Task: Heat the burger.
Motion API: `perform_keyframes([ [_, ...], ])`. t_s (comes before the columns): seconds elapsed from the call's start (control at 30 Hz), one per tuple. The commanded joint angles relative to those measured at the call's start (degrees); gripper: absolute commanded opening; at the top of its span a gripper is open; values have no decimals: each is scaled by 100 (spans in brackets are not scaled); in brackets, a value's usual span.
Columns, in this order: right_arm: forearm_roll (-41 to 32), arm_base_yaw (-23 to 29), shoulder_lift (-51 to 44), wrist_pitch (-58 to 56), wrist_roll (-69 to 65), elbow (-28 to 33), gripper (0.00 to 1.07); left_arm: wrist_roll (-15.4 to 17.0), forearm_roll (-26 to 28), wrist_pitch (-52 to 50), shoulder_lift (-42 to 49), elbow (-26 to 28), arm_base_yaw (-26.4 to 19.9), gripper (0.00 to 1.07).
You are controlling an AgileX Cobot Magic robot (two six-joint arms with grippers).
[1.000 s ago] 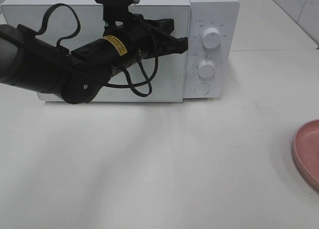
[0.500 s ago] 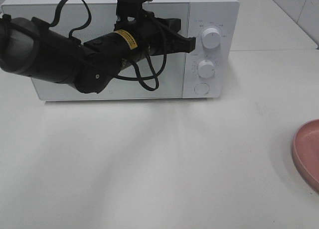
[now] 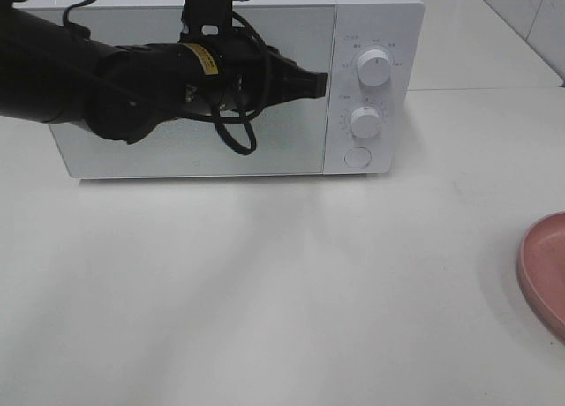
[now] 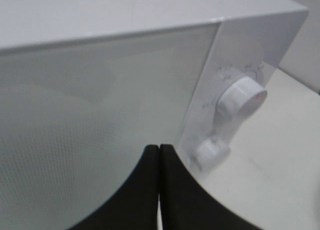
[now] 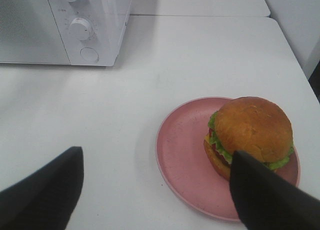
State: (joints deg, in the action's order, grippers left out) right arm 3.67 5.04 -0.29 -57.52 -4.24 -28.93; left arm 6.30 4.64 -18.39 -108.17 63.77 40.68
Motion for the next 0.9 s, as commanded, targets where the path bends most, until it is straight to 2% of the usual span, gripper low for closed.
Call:
perform_keyframes([
  [0.03,17,-52,-143,-6,34,6,75,23,23,997,539,-332,103,0],
  [0.07,17,-52,-143,-6,29,6,75,23,6,1444,802,-481,109,3],
  [0.1,17,-52,-143,-6,29,6,75,23,6,1444,802,-481,109,3],
  [0.13,17,-52,-143,-6,29,6,75,23,6,1719,888,-544,120,10],
  [0.17,17,-52,-143,-6,29,6,75,23,6,2349,1060,-602,120,27],
  [0.2,17,-52,-143,-6,29,6,75,23,6,2349,1060,-602,120,27],
  [0.23,17,-52,-143,-6,29,6,75,23,23,2676,1140,-602,120,41],
  [0.27,17,-52,-143,-6,29,6,75,23,23,3117,1255,-602,120,72],
  [0.3,17,-52,-143,-6,29,6,75,23,23,3117,1255,-602,120,72],
  [0.33,17,-52,-143,-6,29,6,75,23,23,3352,1306,-602,120,86],
  [0.37,17,-52,-143,-6,29,6,75,23,23,3352,1306,-602,120,86],
  [0.4,17,-52,-143,-6,29,6,75,29,23,3850,1358,-596,120,102],
  [0.43,17,-52,-143,-6,34,6,75,23,23,4395,1409,-596,120,100],
  [0.47,17,-52,-143,-6,34,6,75,23,23,4395,1409,-596,120,100],
  [0.53,17,-52,-143,-6,34,6,75,23,23,5151,1518,-590,120,100],
  [0.63,17,-52,-143,-6,34,6,75,23,17,5638,1604,-584,120,100],
  [0.7,17,-52,-143,-6,34,6,75,-40,-103,6452,1730,-584,97,100],
  [0.9,17,-52,-143,-6,34,6,75,17,-464,7294,1919,-584,92,100],
])
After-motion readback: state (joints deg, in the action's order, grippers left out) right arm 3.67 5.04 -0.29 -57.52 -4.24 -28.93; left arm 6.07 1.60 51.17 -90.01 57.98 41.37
